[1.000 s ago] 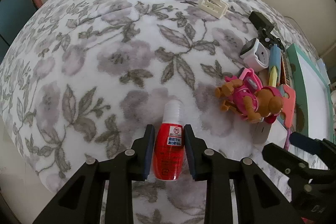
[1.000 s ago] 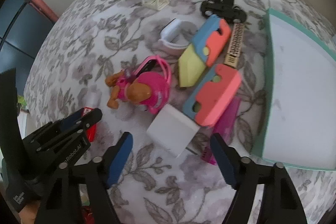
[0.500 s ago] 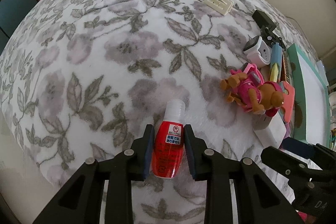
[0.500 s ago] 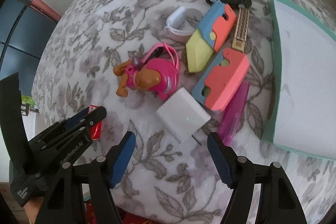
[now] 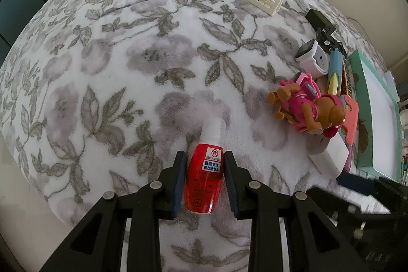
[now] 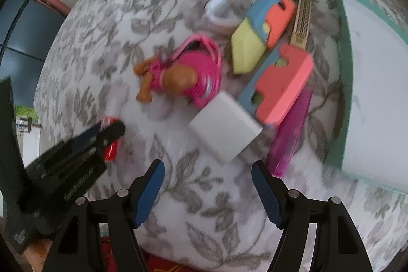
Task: Organize rigid objects
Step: 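Grasp the white charger plug with the right gripper and lift it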
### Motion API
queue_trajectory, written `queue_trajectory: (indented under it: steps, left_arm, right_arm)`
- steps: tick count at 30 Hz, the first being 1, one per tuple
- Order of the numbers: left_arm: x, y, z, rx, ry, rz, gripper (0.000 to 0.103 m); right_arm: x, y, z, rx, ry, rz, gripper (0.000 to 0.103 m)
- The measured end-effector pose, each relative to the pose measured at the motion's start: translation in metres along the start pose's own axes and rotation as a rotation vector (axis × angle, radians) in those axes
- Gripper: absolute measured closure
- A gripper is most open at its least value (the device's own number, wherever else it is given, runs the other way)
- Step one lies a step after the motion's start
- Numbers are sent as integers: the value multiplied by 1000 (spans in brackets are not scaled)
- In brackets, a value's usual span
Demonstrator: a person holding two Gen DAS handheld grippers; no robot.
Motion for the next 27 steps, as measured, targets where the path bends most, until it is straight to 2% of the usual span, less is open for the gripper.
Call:
queue_trajectory:
  steps: [10, 24, 27]
  left_arm:
    - [-3, -1, 0, -2, -16, 19, 73]
    - [-7, -4, 1, -26, -72, 48, 73]
    - [-9, -4, 0, -33, -84, 57, 73]
  right_arm:
    - [-14, 0, 24, -43, -66, -21, 29]
    - [6, -25, 33, -22, 47, -168, 29]
    - [13, -28, 31, -25, 72, -208, 35]
Point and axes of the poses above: each gripper's, at about its wrist camera, not at the fingertips, and y roughly against the way its jaws point, x to its left, z to its top, the point moved 4 cm from there along -y, roughly the way its jaws point, and after that the axes turned 6 degrees about y, right-handed, at the moved point
